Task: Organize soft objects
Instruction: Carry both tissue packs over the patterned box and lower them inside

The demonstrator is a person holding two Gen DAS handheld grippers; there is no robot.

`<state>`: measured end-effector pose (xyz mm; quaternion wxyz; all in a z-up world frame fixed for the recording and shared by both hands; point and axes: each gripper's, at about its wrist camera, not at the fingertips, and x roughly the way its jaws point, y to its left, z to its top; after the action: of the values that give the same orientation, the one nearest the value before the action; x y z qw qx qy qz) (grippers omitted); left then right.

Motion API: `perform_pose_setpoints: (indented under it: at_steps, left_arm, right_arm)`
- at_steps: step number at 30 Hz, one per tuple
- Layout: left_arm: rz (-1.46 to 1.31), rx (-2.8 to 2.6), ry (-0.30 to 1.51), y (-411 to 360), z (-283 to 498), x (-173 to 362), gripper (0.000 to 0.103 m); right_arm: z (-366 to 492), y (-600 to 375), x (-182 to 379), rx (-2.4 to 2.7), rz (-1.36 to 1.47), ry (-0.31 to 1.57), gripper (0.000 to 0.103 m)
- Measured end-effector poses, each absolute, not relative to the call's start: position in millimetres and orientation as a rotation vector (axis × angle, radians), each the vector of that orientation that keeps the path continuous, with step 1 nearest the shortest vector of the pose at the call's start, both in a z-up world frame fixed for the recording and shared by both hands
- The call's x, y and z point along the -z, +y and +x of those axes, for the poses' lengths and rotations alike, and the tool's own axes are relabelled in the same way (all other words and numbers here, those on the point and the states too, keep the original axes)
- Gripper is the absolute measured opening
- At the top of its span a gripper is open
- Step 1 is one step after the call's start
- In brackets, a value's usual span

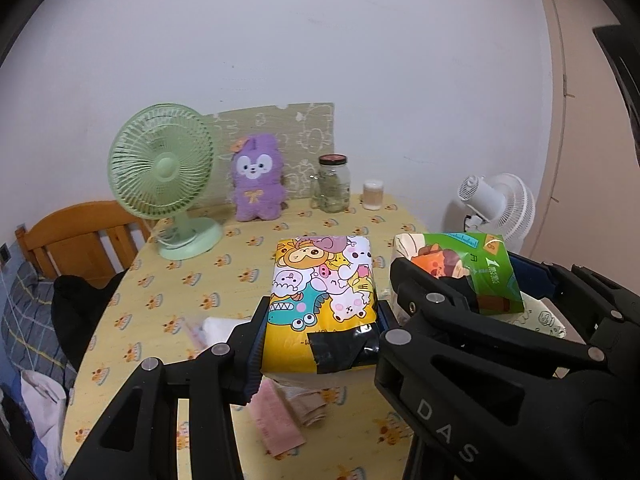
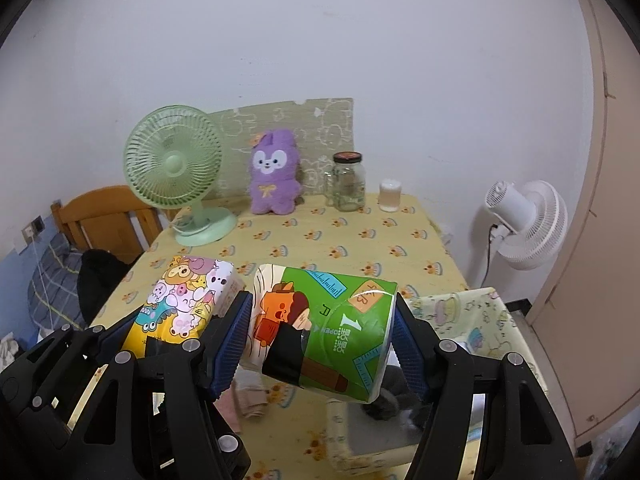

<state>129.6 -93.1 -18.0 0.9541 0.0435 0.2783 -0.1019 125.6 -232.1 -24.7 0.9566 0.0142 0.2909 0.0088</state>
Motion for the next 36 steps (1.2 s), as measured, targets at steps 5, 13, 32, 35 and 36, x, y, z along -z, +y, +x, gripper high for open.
perform_pose_setpoints:
  at_steps: [5,13,32,35,36]
  left_arm:
    - [0.101,0.248,0.573,-117,135,21,0.051]
    - [0.116,0.319,0.580,-151,142,26,0.051]
    - [0.149,0.417,0.671,-208,167,59,0.052]
    - [0.160,0.431,0.687,-214,170,66,0.052]
    - [0.161,0.436,0.693,-216,171,68,0.052]
  right_arm:
    - [128,-255,27,0.018,0.036,0.598,0.070]
    - [128,-291,29,0.091,0.052,0.602,0.070]
    - [142,-351,62,0.206,0.099,0.687,0.070]
    - [147,-357,70,0.221,0.110,0.703,0.070]
    - [148,-358,72,0.223,0.112,0.707,0.070]
